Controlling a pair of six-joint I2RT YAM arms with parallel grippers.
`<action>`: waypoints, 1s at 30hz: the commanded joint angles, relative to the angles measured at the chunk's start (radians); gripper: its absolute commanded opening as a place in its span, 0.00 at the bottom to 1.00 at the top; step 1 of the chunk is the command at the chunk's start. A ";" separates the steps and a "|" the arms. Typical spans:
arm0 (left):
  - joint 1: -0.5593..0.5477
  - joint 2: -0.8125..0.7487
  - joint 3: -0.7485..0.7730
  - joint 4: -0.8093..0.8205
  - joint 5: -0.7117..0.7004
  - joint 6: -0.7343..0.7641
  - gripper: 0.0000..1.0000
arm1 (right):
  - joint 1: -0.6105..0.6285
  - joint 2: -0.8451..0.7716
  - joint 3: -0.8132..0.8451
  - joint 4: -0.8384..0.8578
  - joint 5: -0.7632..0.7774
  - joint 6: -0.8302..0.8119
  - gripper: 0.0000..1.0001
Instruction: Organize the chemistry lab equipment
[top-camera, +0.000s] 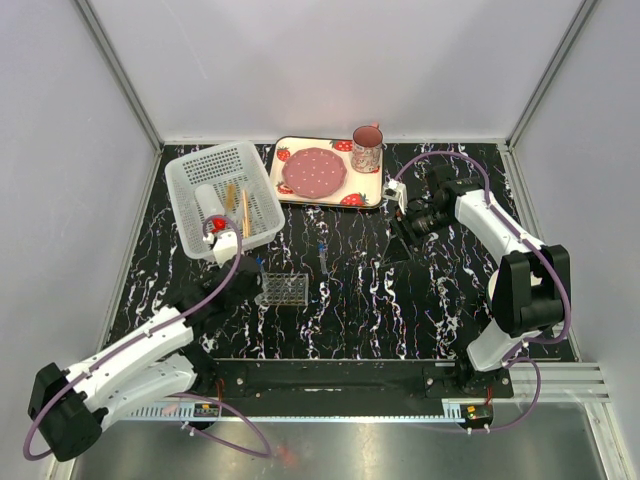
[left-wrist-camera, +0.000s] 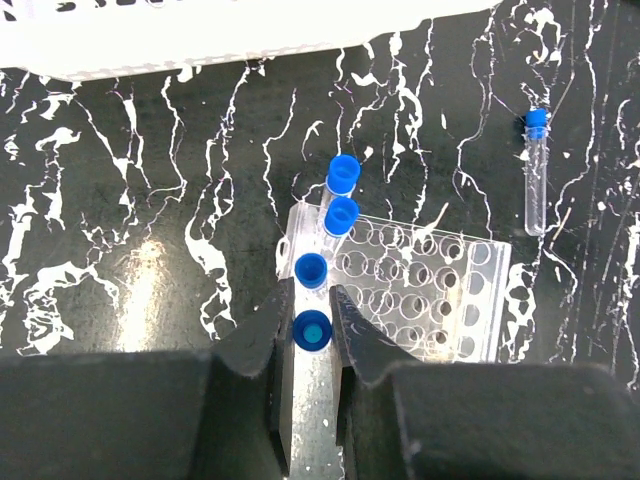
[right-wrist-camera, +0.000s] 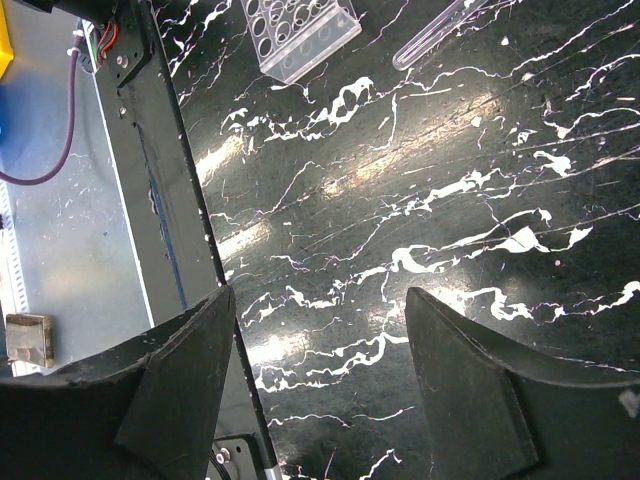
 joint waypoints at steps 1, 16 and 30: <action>0.005 0.018 0.034 0.028 -0.078 0.027 0.09 | 0.000 -0.019 -0.002 0.017 0.010 0.001 0.75; 0.005 -0.014 -0.001 0.042 -0.006 0.032 0.10 | -0.001 -0.005 -0.002 0.017 0.011 0.001 0.75; 0.005 0.006 -0.033 0.060 0.017 0.021 0.10 | -0.001 -0.008 -0.002 0.016 0.010 -0.001 0.75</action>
